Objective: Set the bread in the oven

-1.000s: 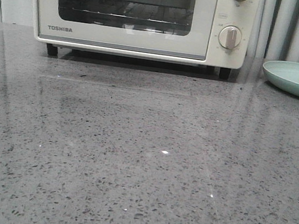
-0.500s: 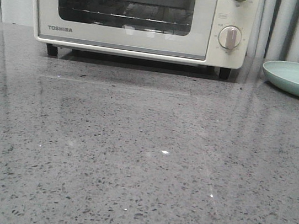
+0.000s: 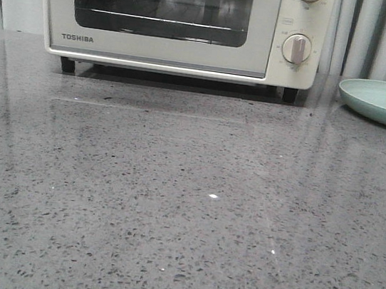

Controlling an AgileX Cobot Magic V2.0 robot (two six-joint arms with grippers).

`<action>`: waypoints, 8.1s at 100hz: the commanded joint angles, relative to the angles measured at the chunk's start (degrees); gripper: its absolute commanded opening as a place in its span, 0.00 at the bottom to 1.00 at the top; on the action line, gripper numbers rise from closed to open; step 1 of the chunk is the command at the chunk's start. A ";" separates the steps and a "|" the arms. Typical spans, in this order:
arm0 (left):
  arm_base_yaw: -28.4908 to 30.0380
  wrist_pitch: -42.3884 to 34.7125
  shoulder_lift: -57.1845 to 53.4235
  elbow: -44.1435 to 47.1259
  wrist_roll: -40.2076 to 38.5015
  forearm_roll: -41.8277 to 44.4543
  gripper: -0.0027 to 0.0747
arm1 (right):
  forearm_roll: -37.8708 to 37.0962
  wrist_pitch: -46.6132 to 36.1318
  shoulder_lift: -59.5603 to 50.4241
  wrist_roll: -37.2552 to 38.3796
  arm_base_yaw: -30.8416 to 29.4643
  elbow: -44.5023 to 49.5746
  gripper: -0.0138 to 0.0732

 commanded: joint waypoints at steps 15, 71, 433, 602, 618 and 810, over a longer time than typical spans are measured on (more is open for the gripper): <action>-0.24 5.04 -5.44 7.33 -1.95 0.28 0.01 | 0.30 -4.35 0.42 -0.34 -0.04 -1.92 0.10; -0.24 8.25 -7.53 19.71 -1.95 -0.63 0.01 | 3.64 -8.66 0.42 -0.34 -0.04 -1.92 0.10; -0.24 -3.82 -60.31 37.70 -1.48 -8.34 0.01 | 14.96 9.43 53.24 -49.49 27.86 -48.78 0.08; -0.24 -5.73 -81.49 47.37 -3.12 -2.18 0.01 | 11.48 -10.14 25.50 -35.92 33.38 -16.88 0.10; -0.24 -6.60 -83.29 52.11 -4.94 -2.18 0.01 | 6.56 -11.42 2.02 -35.92 33.19 -3.06 0.10; 14.04 -20.08 -84.73 74.59 -41.01 30.31 0.01 | 0.98 6.77 -35.57 -32.64 33.19 7.29 0.10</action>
